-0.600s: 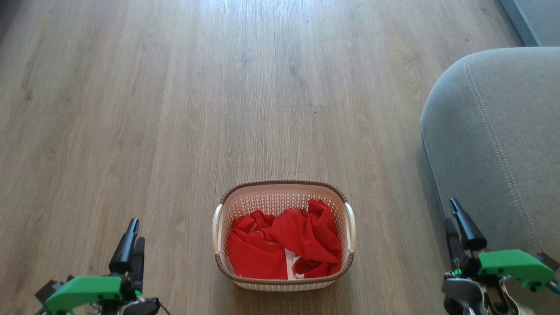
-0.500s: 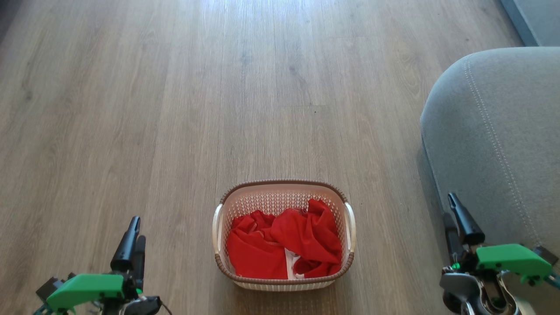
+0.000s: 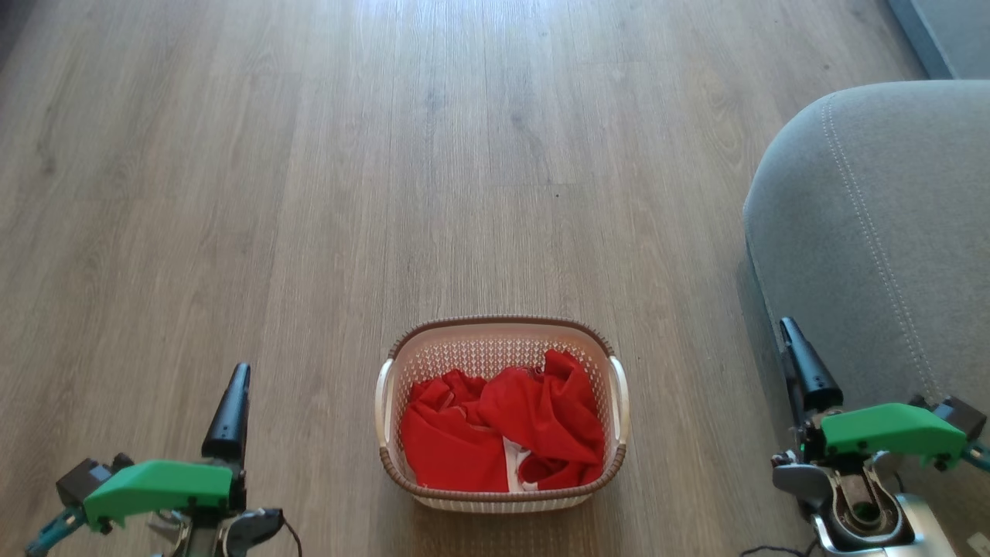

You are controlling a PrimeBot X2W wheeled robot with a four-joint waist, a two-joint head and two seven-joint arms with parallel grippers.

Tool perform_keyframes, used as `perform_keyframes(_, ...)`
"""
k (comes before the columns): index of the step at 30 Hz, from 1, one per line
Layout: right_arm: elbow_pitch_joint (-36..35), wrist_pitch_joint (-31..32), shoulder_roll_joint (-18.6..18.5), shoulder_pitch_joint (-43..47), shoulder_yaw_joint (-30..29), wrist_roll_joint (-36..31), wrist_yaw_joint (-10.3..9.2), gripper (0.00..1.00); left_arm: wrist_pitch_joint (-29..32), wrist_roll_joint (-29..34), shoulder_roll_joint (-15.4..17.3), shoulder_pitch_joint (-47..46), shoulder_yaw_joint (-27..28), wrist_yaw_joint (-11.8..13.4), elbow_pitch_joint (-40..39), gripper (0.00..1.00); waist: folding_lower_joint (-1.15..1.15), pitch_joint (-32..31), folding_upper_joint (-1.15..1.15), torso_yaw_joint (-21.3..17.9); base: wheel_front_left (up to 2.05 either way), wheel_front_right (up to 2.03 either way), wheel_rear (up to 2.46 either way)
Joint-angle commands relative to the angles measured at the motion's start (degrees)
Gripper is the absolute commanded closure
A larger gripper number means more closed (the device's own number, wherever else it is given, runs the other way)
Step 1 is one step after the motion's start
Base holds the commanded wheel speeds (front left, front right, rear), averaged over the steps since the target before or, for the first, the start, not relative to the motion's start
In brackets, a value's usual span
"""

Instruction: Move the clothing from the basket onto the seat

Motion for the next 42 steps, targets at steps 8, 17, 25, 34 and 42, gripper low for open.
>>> perform_keyframes(8, -0.6, -2.2, -1.6, -5.6, 2.6, -8.5, 0.02, 0.0, -1.8, 9.2, 1.7, -5.1, -0.3, 0.0, -1.0, 0.0, 0.0, 0.1, 0.0, 0.0, 0.0, 0.0, 0.0)
perform_keyframes(17, 0.0, -3.7, -2.0, -7.2, 3.7, -17.4, 0.02, 0.0, -3.3, 18.9, 2.4, -6.6, -1.1, 0.0, -1.1, 0.0, 0.0, 0.2, 0.0, 0.0, 0.0, 0.0, 0.0)
perform_keyframes(25, 1.8, -5.0, -2.0, -8.9, 4.7, -23.9, 0.02, 0.0, -4.7, 27.0, 2.7, -7.6, -1.3, 0.0, -1.1, 0.0, 0.0, 0.3, 0.0, -0.2, 0.0, 0.0, 0.0)
perform_keyframes(34, 4.0, -6.6, -2.4, -11.1, 6.4, -30.1, 0.02, 0.0, -6.2, 34.9, 3.1, -9.0, -1.6, 0.4, -0.4, 0.0, 0.0, 0.4, 0.0, -0.3, 0.0, 0.0, 0.0)
perform_keyframes(42, 6.1, -7.9, -2.6, -12.9, 7.7, -35.3, 0.02, 0.0, -7.5, 41.2, 3.5, -10.2, -2.1, 0.7, 0.3, 0.0, 0.0, 0.5, 0.0, -0.3, 0.0, 0.0, 0.0)
